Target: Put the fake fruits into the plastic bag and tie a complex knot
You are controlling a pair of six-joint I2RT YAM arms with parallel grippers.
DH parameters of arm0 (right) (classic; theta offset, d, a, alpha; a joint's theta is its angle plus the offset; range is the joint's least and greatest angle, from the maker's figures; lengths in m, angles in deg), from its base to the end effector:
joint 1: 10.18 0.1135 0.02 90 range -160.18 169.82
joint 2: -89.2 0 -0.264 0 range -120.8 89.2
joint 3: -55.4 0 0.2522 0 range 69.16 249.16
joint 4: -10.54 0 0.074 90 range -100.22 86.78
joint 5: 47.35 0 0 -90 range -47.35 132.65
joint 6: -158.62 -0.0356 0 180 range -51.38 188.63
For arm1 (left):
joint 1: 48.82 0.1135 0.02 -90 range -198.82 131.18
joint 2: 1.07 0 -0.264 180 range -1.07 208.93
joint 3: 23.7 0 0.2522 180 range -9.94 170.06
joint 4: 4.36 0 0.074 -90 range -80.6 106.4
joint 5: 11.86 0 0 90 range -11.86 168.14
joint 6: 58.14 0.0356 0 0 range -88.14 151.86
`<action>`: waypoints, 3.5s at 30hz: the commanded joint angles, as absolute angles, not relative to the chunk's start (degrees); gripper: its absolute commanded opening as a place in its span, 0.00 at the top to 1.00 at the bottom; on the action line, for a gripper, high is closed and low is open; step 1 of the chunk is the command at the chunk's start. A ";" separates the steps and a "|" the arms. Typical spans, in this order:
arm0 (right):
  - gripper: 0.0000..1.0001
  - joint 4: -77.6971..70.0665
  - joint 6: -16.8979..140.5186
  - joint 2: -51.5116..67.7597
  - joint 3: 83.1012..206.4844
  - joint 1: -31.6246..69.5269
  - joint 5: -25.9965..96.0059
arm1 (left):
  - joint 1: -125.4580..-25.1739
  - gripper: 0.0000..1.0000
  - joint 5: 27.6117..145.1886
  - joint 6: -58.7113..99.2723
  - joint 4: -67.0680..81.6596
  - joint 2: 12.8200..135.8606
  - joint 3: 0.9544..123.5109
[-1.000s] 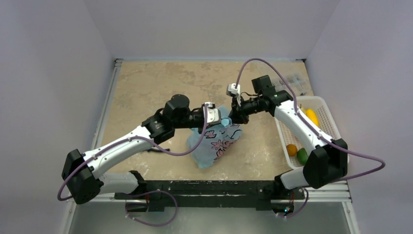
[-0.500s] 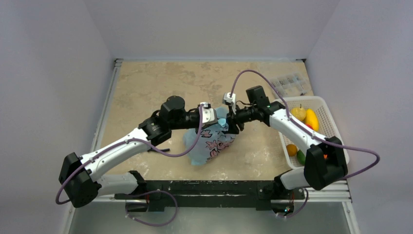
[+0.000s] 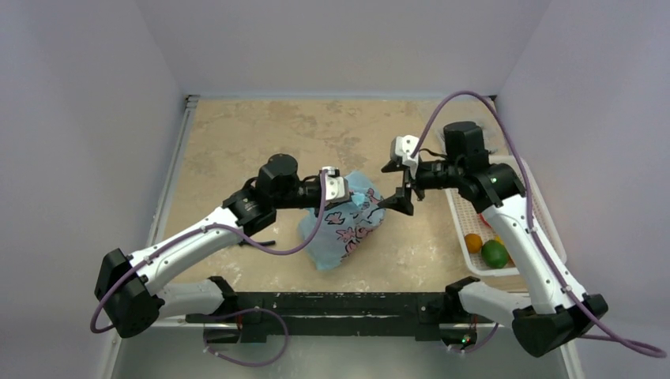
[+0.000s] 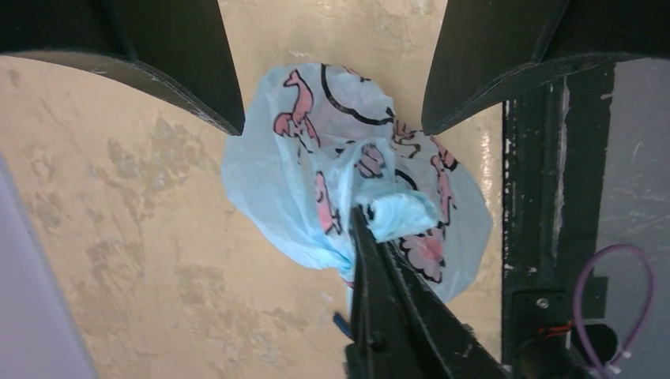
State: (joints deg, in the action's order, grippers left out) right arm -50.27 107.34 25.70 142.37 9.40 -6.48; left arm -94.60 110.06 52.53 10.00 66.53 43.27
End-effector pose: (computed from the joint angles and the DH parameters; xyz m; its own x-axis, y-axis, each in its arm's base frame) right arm 0.1897 0.0960 0.3912 0.0456 -0.4182 -0.9072 -0.9705 0.1967 -0.1395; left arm 0.1764 -0.2082 0.3279 0.1717 0.2532 -0.9521 0.9661 0.1460 0.2130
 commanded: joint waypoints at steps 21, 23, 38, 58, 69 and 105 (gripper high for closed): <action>0.57 -40.00 102.93 18.94 139.81 25.59 4.29 | -94.58 1.00 112.46 54.45 12.96 69.69 48.85; 0.68 -40.82 103.62 18.89 139.82 25.53 4.76 | -94.54 1.00 112.42 54.52 13.42 69.55 48.86; 1.00 -44.42 108.65 21.29 137.95 25.49 5.19 | -85.68 0.38 115.45 65.26 34.65 55.11 46.78; 1.00 -35.92 104.49 23.85 135.52 25.50 3.53 | -80.89 0.44 108.52 79.63 37.45 55.89 39.37; 1.00 -35.06 104.03 24.31 134.63 25.49 3.92 | -78.86 0.47 114.18 76.09 33.80 60.82 41.27; 1.00 -48.38 109.42 26.03 135.76 12.10 17.03 | -67.23 1.00 105.28 82.21 40.04 62.99 38.41</action>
State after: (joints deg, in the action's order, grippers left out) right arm -44.58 104.77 24.37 136.95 16.06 9.06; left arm -72.41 111.50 78.71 35.88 62.46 39.97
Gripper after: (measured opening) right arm 0.008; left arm 0.011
